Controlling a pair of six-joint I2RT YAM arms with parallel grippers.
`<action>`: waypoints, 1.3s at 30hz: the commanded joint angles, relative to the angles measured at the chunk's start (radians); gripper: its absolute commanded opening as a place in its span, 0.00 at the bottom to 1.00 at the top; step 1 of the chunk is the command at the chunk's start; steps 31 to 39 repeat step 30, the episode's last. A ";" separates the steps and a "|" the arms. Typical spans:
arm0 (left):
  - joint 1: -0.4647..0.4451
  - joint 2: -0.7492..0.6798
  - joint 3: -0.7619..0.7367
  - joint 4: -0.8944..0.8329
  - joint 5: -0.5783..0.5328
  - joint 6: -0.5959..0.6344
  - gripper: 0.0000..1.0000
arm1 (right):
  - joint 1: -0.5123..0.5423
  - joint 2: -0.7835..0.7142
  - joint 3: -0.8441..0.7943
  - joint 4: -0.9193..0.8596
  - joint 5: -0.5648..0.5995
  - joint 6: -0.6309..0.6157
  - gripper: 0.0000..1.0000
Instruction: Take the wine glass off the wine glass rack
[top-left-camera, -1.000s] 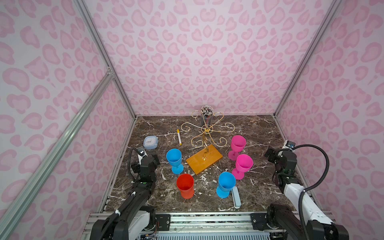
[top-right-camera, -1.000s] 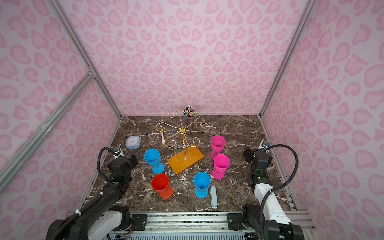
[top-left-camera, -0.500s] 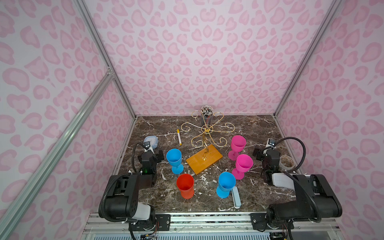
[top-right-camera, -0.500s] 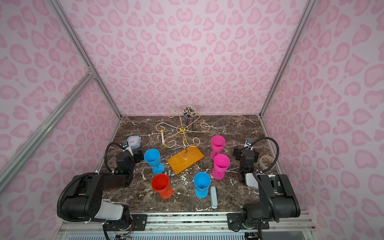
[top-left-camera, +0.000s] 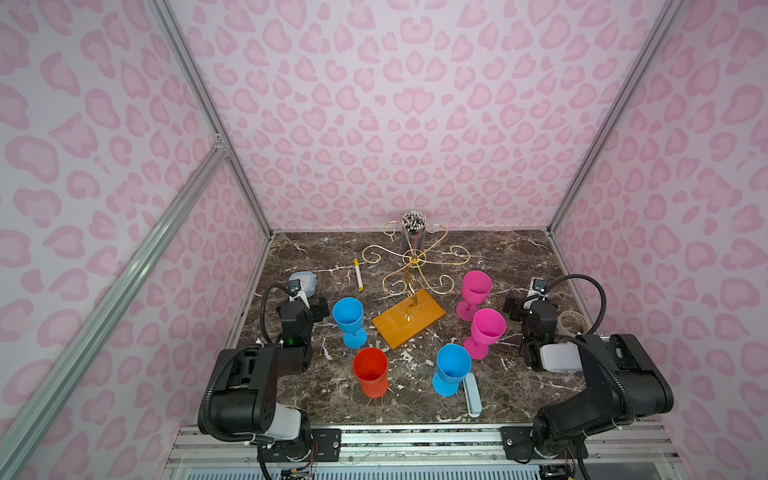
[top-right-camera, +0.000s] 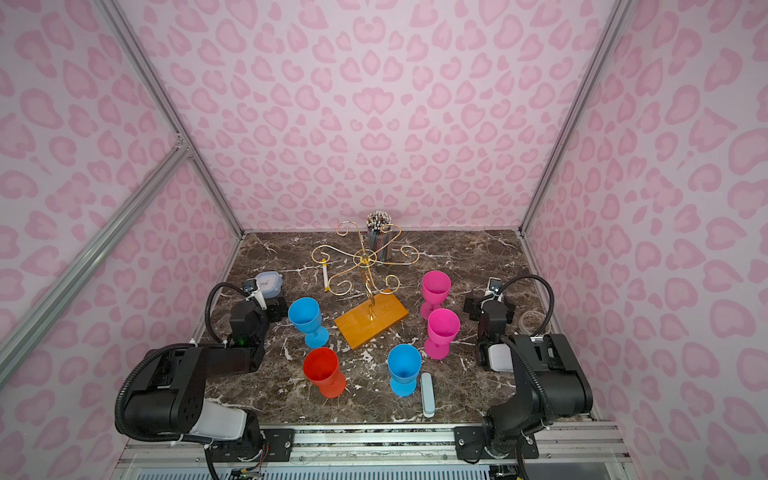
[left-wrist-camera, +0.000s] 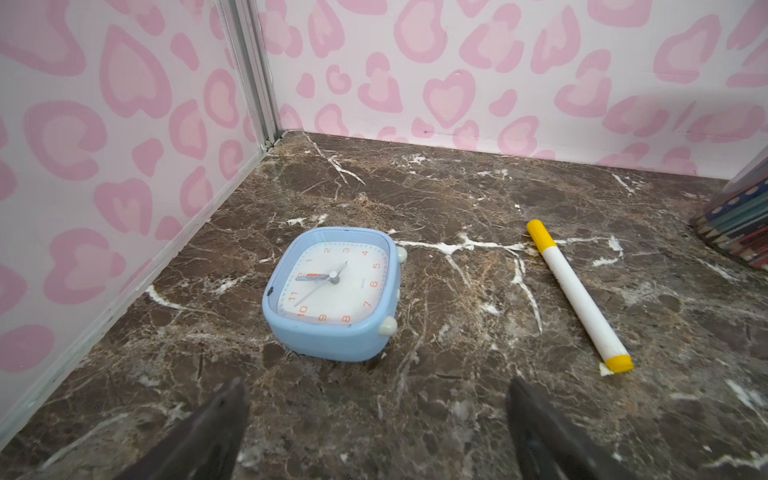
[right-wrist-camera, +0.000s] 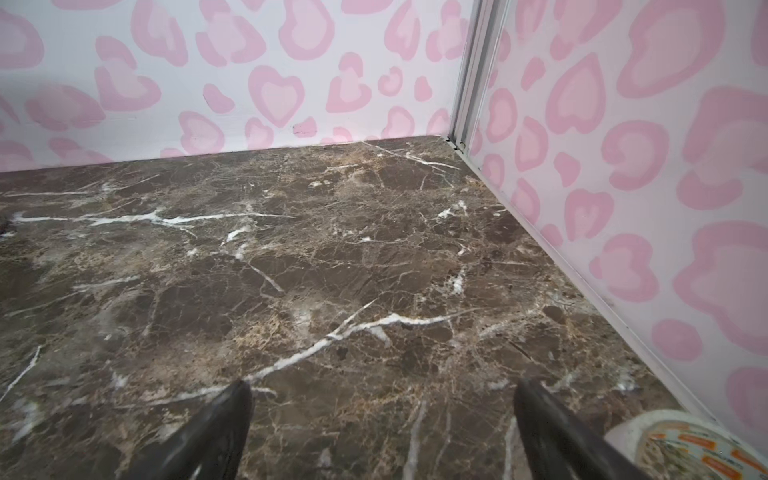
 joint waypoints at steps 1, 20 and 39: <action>-0.002 -0.006 -0.003 0.059 -0.001 0.014 0.98 | 0.002 0.004 -0.002 0.019 0.010 -0.010 1.00; 0.000 -0.001 0.003 0.052 0.002 0.012 0.98 | 0.015 0.000 0.013 -0.018 0.024 -0.021 1.00; 0.010 -0.006 0.000 0.054 0.021 0.010 0.98 | 0.014 -0.001 0.013 -0.018 0.024 -0.021 1.00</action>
